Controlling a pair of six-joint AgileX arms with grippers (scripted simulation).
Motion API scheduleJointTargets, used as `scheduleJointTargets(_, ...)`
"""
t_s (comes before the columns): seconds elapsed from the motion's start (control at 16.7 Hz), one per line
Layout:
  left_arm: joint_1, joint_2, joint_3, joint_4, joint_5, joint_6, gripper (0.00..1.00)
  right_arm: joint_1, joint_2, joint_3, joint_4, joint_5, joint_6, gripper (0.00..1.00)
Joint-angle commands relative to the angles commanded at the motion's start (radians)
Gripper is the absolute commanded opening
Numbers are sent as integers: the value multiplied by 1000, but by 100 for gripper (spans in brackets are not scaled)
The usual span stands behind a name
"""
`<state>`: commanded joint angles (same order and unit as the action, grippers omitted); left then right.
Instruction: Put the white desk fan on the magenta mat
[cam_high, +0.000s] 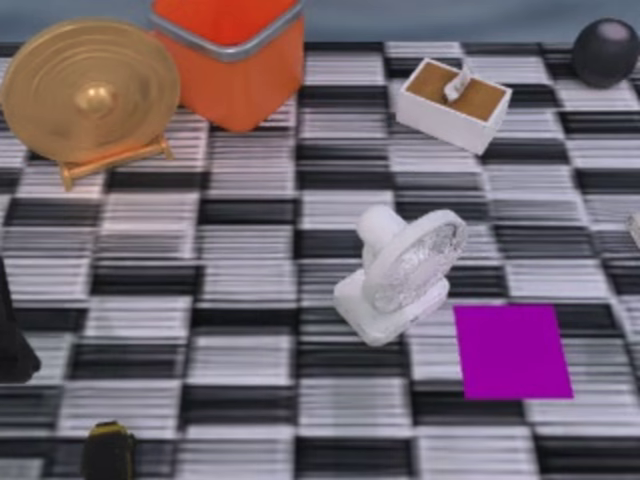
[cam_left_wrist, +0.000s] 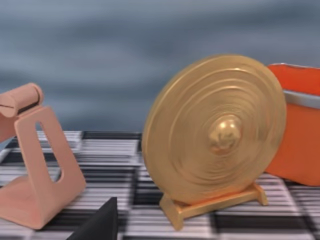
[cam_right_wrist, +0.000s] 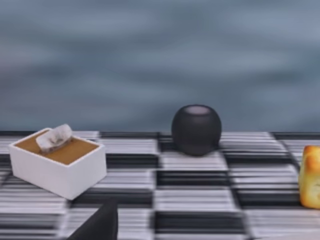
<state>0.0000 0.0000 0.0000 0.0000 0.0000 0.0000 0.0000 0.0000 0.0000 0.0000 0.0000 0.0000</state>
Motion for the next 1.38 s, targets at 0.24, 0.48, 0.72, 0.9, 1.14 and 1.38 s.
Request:
scheduleJointTargets(0.24, 0, 0, 0, 0, 0, 0, 100, 8, 30, 20, -29, 4, 19, 100)
scheduleJointTargets(0.48, 0, 0, 0, 0, 0, 0, 100, 49, 206, 153, -192, 27, 138, 100)
scheduleJointTargets(0.72, 0, 0, 0, 0, 0, 0, 100, 119, 498, 411, -432, 58, 349, 100)
scheduleJointTargets(0.9, 0, 0, 0, 0, 0, 0, 100, 187, 751, 671, -627, 75, 547, 100)
scheduleJointTargets(1.14, 0, 0, 0, 0, 0, 0, 100, 297, 1107, 1075, -883, 78, 836, 100)
scheduleJointTargets(1.38, 0, 0, 0, 0, 0, 0, 100, 414, 1467, 1479, -1121, 65, 1118, 100)
